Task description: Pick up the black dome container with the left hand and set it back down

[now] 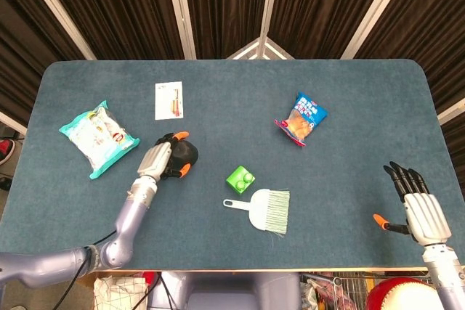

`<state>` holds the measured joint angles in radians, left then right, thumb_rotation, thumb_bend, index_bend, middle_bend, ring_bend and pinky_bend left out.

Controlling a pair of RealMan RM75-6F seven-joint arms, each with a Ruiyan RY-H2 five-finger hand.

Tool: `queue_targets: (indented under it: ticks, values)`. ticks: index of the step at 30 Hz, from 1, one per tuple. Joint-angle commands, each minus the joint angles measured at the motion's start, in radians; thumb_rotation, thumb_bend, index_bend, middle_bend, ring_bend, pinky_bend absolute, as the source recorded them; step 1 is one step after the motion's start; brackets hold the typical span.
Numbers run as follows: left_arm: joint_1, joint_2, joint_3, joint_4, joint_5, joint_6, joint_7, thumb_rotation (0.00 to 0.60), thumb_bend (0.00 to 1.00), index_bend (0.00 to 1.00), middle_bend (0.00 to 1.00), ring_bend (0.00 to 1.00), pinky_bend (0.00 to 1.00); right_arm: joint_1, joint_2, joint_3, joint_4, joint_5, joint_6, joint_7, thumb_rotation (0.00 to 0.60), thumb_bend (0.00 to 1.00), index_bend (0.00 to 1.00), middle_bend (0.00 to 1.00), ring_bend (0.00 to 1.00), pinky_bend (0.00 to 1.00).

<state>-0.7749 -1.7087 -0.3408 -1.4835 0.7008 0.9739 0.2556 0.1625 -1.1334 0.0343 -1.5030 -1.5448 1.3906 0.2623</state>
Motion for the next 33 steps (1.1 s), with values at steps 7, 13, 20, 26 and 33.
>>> queue_targets:
  ticks: [7, 13, 20, 26, 33]
  values:
    - [-0.064, -0.064, 0.002, 0.053, -0.08, -0.017, 0.075, 0.6, 0.52, 0.12, 0.14, 0.0, 0.0, -0.002, 0.007, -0.001, 0.001, -0.006, 0.007, 0.024, 0.6, 0.21, 0.0, 0.01, 0.08, 0.0]
    - [-0.076, -0.056, 0.028, 0.048, -0.135, -0.009, 0.145, 0.6, 0.34, 0.05, 0.01, 0.0, 0.0, -0.003, 0.008, -0.002, 0.004, -0.011, 0.012, 0.042, 0.6, 0.21, 0.0, 0.01, 0.08, 0.0]
    - [-0.079, -0.015, 0.04, 0.003, -0.157, -0.016, 0.177, 0.6, 0.27, 0.0, 0.0, 0.0, 0.0, -0.003, 0.009, -0.002, 0.004, -0.01, 0.01, 0.043, 0.6, 0.21, 0.0, 0.01, 0.08, 0.0]
    - [-0.041, 0.066, 0.012, -0.133, -0.075, 0.042, 0.127, 0.6, 0.26, 0.0, 0.0, 0.0, 0.0, -0.002, 0.006, 0.001, 0.005, -0.007, 0.012, 0.039, 0.6, 0.21, 0.0, 0.01, 0.08, 0.0]
    - [0.107, 0.294, 0.091, -0.492, 0.158, 0.316, 0.194, 0.6, 0.26, 0.0, 0.0, 0.0, 0.0, -0.003, 0.008, -0.001, -0.001, -0.022, 0.025, 0.039, 0.6, 0.21, 0.0, 0.01, 0.08, 0.0]
